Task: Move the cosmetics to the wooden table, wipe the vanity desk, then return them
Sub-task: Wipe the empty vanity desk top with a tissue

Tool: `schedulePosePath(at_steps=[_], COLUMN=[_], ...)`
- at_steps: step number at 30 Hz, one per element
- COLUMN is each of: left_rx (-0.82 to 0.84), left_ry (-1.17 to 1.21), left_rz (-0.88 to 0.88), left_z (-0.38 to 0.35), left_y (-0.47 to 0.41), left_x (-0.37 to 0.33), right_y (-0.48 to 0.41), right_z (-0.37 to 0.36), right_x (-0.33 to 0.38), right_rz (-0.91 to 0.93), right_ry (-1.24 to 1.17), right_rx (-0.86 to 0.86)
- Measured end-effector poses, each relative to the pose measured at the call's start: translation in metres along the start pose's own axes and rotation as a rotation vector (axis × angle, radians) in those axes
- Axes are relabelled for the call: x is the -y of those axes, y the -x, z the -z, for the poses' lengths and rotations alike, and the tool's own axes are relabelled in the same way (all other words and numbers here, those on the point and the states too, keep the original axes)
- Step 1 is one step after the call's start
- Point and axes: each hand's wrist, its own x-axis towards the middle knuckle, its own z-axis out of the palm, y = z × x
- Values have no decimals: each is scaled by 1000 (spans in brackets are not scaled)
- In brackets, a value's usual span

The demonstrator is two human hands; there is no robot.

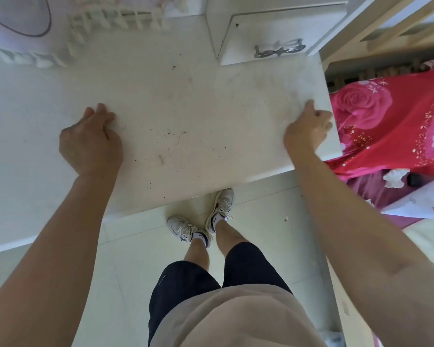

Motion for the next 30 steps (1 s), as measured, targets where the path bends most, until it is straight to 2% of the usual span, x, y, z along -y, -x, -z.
schedulePosePath(at_steps=[2,5,8,10,11,14,16,18,19,21,24,27,30], left_rx=[15,6,-2,2,10,20,36,42,38,37,35,64,57], left_ry=[-21,-42,-49,-49,-49,-49,-47,-62,-68,-71,-80,-108,-87], left_rz=[6,1,-39,-14,8,62,95,126,146,177,166,161,136], left_z=[1,1,0,0,0,2,3,2,2,1,2,6,7], left_y=[0,1,2,0,0,0,-1,-2,-3,-5,-6,-8,-8], left_x=[-1,-2,2,3,1,-8,-11,-11,-11,-12,-14,-14,-13], right_y=[30,87,129,123,112,56,16,-9,-12,-2,33,63,62], right_z=[-17,-47,-54,-43,-33,-7,0,-4,-9,-19,-30,-31,-24], right_x=[29,83,122,132,131,101,71,51,48,60,99,136,147], right_rz=[246,672,904,901,865,689,464,304,297,426,689,853,792], right_ry=[74,19,-133,-346,-452,-601,-551,-322,-181,18,109,7,-204], right_rx=[5,72,210,304,283,35,-54,-20,0,11,42,173,304])
